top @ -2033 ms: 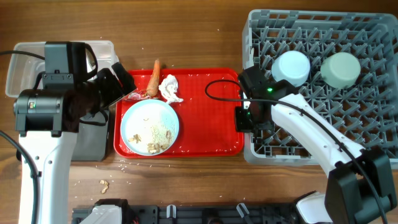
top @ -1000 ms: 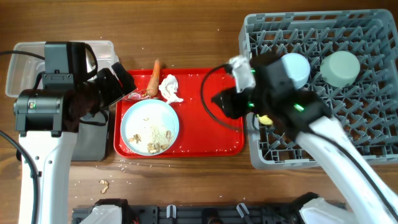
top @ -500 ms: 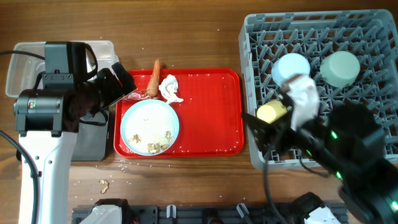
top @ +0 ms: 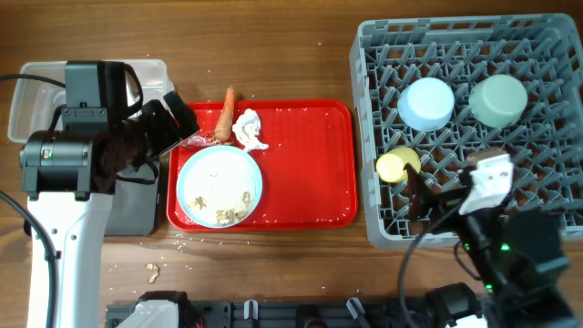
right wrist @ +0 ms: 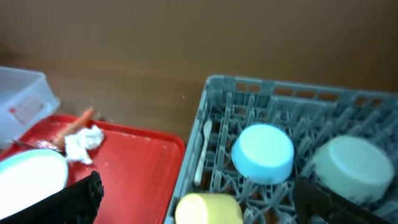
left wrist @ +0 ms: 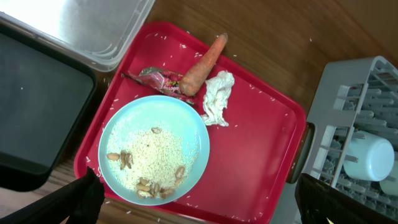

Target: Sort waste into correct bins and load items into the dishwasher rack

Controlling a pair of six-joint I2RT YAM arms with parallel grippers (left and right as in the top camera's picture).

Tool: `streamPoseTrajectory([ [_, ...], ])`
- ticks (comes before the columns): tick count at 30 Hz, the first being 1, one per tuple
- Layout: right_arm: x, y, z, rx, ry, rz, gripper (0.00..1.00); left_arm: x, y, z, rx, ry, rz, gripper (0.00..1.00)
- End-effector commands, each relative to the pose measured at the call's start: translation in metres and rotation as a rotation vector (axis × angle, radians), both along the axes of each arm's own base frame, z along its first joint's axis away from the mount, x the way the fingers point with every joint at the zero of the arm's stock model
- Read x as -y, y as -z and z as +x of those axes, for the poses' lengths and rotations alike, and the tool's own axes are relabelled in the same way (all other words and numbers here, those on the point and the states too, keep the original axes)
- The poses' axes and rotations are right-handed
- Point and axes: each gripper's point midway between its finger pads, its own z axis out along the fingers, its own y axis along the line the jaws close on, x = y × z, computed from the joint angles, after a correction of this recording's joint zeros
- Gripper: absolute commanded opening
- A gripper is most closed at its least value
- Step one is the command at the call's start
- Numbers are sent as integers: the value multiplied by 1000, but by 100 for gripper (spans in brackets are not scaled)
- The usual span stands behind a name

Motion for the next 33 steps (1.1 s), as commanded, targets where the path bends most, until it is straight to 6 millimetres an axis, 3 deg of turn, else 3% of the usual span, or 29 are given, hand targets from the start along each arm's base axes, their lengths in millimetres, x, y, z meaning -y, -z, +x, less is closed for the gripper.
streamPoseTrajectory([
  [1, -3, 50, -5, 8, -28, 9, 100, -3, -1, 1, 5, 1, 10, 100],
  [3, -4, 76, 1, 70, -26, 30, 100, -2, -1, 1, 5, 1, 10, 100],
  [9, -7, 110, 13, 208, -12, 136, 100, -3, -1, 1, 5, 1, 10, 100],
  [12, -7, 96, 16, 295, -9, 188, 100, -2, -1, 1, 5, 1, 10, 100],
  [31, -9, 101, 17, 294, -15, 186, 100, -3, -1, 1, 5, 1, 10, 100],
  [33, -9, 101, 17, 294, -15, 186, 100, 7, -2, 0, -2, 8, -53, 100],
])
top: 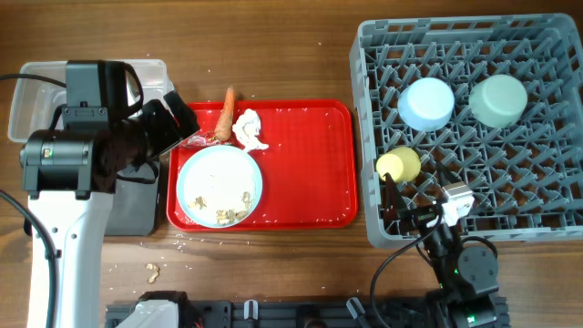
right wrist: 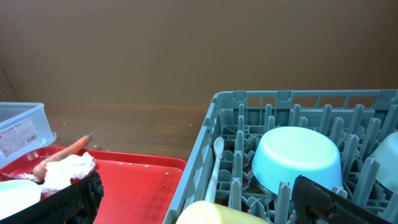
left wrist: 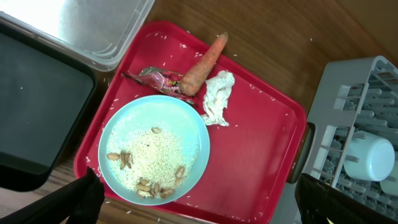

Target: Sort waste into correct bins and load items into the dishwasher rack

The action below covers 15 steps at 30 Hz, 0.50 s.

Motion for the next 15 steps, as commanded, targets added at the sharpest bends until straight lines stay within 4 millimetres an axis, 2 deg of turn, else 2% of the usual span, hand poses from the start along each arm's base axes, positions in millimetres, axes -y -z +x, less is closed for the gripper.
streamPoseTrajectory([
  [1, -1, 2, 0, 0, -10, 21, 100, 17, -3, -5, -17, 34, -102, 100],
  [2, -1, 2, 0, 0, -10, 21, 100, 18, -2, -7, -27, 37, -112, 100],
  [5, -1, 2, 0, 0, -10, 21, 100, 24, -7, 14, 46, 60, -113, 96],
  [7, -1, 2, 0, 0, -10, 21, 100, 31, 1, 30, 63, 95, -75, 90],
  [9, -1, 2, 0, 0, -10, 21, 100, 41, 22, 44, 31, 129, -16, 84],
  [10, -1, 2, 0, 0, -10, 20, 100, 47, 37, 51, -3, 144, 19, 78],
  [12, -1, 2, 0, 0, -10, 21, 100, 64, 64, 63, -52, 211, 78, 72],
  [13, -1, 2, 0, 0, -10, 21, 100, 70, 74, 67, -68, 234, 100, 64],
  [15, -1, 2, 0, 0, -10, 21, 100, 80, 109, 78, -123, 260, 195, 57],
])
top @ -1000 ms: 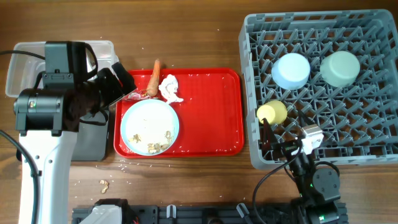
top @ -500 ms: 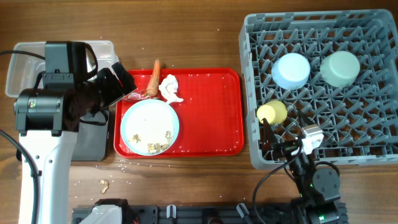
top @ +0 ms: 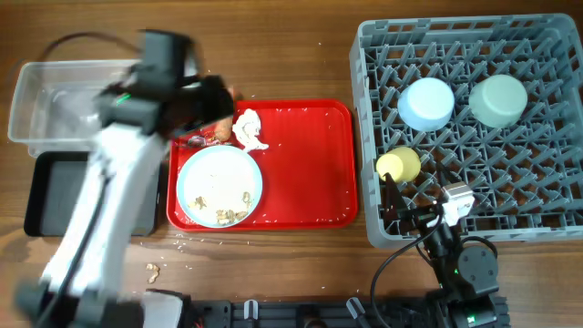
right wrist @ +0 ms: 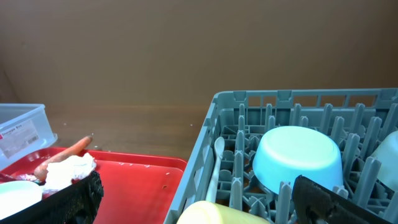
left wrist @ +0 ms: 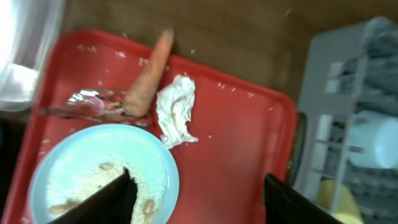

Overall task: Sort waste into correct bins and load items into the dishwasher rack
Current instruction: 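Grasp the white tissue with the left gripper and drop it on the black tray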

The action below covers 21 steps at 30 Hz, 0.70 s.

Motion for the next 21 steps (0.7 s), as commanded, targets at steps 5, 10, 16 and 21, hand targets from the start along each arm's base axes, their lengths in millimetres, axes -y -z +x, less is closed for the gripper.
streamPoseTrajectory([
  [5, -1, 2, 0, 2, -10, 14, 100, 35, 139, 27, -201, 114, 292, 55],
  [10, -1, 2, 0, 2, -9, 14, 100, 38, 191, 36, -265, 96, 308, 63],
  [16, -1, 2, 0, 2, -9, 14, 100, 40, 217, 40, -286, 97, 310, 28],
  [21, -1, 2, 0, 2, -9, 14, 100, 52, 166, 41, -270, 105, 217, 4],
])
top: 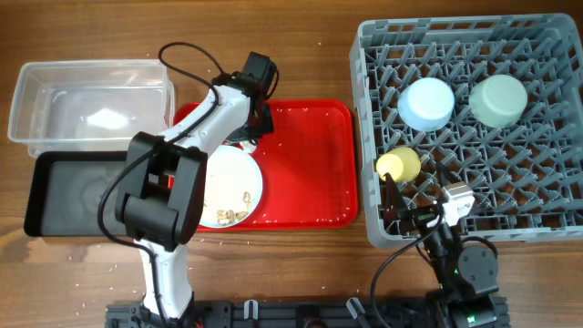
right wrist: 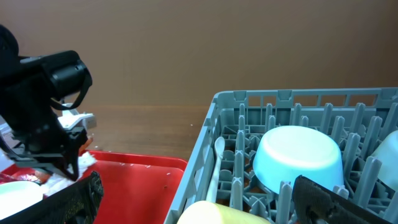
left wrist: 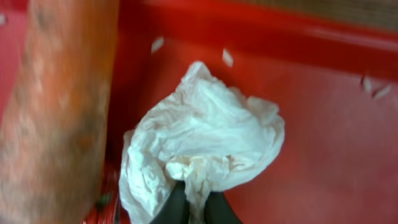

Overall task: Sort waste into correct bins and load items into the dishwasher rack
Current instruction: 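Grasp the white tissue with the left gripper and drop it on the black tray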

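In the left wrist view a crumpled white tissue point(left wrist: 202, 140) lies on the red tray point(left wrist: 311, 112), just right of an orange carrot point(left wrist: 56, 112). My left gripper point(left wrist: 190, 208) is shut on the tissue's lower fold, which is pinched between the dark fingertips. Overhead, the left gripper point(top: 252, 121) is at the tray's point(top: 310, 164) back left corner. The arm hides the carrot there. A light blue plate point(top: 232, 187) with rice and nuts sits in front. My right gripper point(right wrist: 196, 190) stands open and empty at the front of the grey dishwasher rack point(top: 364, 137).
The rack holds a blue bowl point(top: 426, 102), a green bowl point(top: 498, 98), a yellow cup point(top: 398, 166) and a white spoon point(right wrist: 214, 165). A clear bin point(top: 91, 96) and a black bin point(top: 77, 196) stand left of the tray. Rice grains are scattered on the tray.
My left gripper was open above the tray, blurred. It is now down at the tissue beside the carrot and shut on it. The right arm has not moved.
My left gripper was open high over the bins and the tray's left edge, and the right gripper was above the rack's front. The right gripper then sat lower at the rack's front edge. The left arm shifted over the tray and now pinches the tissue.
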Controlling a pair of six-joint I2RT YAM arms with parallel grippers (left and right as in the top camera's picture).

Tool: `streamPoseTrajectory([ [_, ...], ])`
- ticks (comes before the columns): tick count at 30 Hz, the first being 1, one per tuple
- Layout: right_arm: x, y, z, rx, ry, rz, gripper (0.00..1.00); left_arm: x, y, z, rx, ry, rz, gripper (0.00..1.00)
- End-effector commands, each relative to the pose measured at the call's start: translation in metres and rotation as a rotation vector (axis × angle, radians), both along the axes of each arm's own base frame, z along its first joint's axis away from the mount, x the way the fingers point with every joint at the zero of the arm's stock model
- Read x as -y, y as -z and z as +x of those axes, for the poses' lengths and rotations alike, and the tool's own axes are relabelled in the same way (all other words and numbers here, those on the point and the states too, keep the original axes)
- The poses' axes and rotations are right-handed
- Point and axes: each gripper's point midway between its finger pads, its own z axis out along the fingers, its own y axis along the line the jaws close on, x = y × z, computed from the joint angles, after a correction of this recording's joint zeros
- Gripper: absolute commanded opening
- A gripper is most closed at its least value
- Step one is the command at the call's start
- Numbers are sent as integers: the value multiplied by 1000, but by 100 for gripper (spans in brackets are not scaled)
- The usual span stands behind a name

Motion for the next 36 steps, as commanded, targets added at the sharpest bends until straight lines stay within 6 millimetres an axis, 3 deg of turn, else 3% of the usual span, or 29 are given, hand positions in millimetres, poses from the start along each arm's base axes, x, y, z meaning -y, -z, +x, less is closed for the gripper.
streamPoseTrajectory([
  [1, -1, 2, 0, 3, -9, 11, 100, 8, -57, 5, 42, -38, -92, 4],
  [3, -1, 2, 0, 3, -10, 11, 100, -3, -95, -1, 72, -79, -103, 4],
  [5, -1, 2, 0, 3, -9, 11, 100, -21, -120, -15, 74, -140, -98, 4],
  [11, -1, 2, 0, 3, -10, 11, 99, -133, -167, -83, 12, -496, 146, 4],
  [14, -1, 2, 0, 3, -10, 11, 100, -175, -161, -109, -51, -623, 207, 4],
  [18, -1, 2, 0, 3, -9, 11, 100, -210, -124, -139, -171, -745, 228, 4],
  [19, -1, 2, 0, 3, -9, 11, 100, -215, -115, -145, -194, -768, 223, 6],
  [20, -1, 2, 0, 3, -9, 11, 100, -219, -107, -151, -214, -787, 217, 19],
  [22, -1, 2, 0, 3, -9, 11, 100, -223, -99, -158, -244, -819, 187, 55],
  [26, -1, 2, 0, 3, -9, 11, 100, -223, -114, -148, -195, -819, 100, 96],
  [29, -1, 2, 0, 3, -10, 11, 100, -207, -133, -124, -84, -760, -20, 99],
  [32, -1, 2, 0, 3, -9, 11, 100, -168, -145, -90, 38, -567, -150, 95],
  [36, -1, 2, 0, 3, -10, 11, 100, -103, -144, -44, 176, -155, -140, 87],
])
